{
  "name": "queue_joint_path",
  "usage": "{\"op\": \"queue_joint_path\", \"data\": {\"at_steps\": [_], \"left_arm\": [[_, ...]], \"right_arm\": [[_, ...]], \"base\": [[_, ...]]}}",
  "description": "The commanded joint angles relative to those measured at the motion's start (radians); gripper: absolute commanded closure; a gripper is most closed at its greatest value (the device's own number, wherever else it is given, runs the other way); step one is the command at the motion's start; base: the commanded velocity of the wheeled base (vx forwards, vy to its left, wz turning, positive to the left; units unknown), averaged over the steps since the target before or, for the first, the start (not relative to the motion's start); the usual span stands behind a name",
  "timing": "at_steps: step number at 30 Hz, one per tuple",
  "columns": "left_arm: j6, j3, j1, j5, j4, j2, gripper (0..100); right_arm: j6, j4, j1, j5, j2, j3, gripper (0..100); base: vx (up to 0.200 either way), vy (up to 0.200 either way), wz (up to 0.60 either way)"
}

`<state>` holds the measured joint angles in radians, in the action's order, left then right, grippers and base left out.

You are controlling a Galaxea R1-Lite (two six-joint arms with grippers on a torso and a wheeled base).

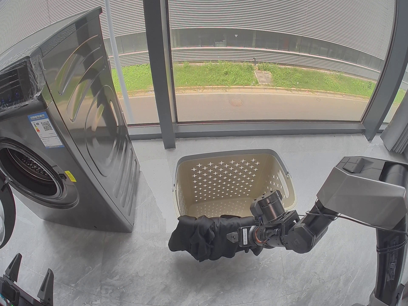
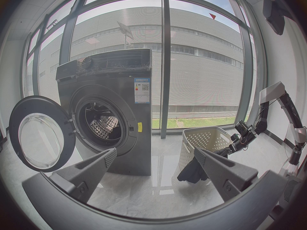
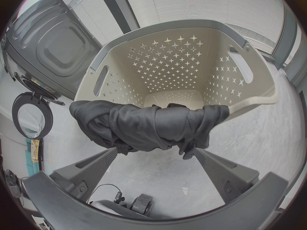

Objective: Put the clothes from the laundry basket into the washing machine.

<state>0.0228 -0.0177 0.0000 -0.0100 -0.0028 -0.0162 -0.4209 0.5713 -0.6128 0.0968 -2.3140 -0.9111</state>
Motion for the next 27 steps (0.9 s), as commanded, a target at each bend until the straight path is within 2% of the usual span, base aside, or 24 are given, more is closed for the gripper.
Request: {"op": "queue_joint_path", "data": {"at_steps": [1,6,13,25,27], "left_arm": [[0.0,0.016,0.0,-0.001,0.0,0.016,0],[0.0,0.016,0.0,-0.001,0.0,0.016,0],[0.002,0.016,0.0,-0.001,0.0,0.016,0],[0.003,0.016,0.0,-0.001,0.0,0.016,0],[0.005,0.016,0.0,-0.001,0.0,0.016,0]], "right_arm": [[-0.001,0.001,0.001,0.0,-0.038,-0.045,0],[-0.006,0.002,0.007,0.0,-0.076,-0.088,0],[-0.038,0.002,0.001,0.003,-0.114,-0.15,0],[-0.041,0.025,0.001,0.004,-0.136,-0.175,0],[-0.041,0.033,0.001,0.015,-0.145,-0.183,0]], "base": [[0.0,0.0,0.0],[0.0,0.0,0.0],[0.0,0.0,0.0],[0.0,0.0,0.0],[0.0,0.0,0.0]]}}
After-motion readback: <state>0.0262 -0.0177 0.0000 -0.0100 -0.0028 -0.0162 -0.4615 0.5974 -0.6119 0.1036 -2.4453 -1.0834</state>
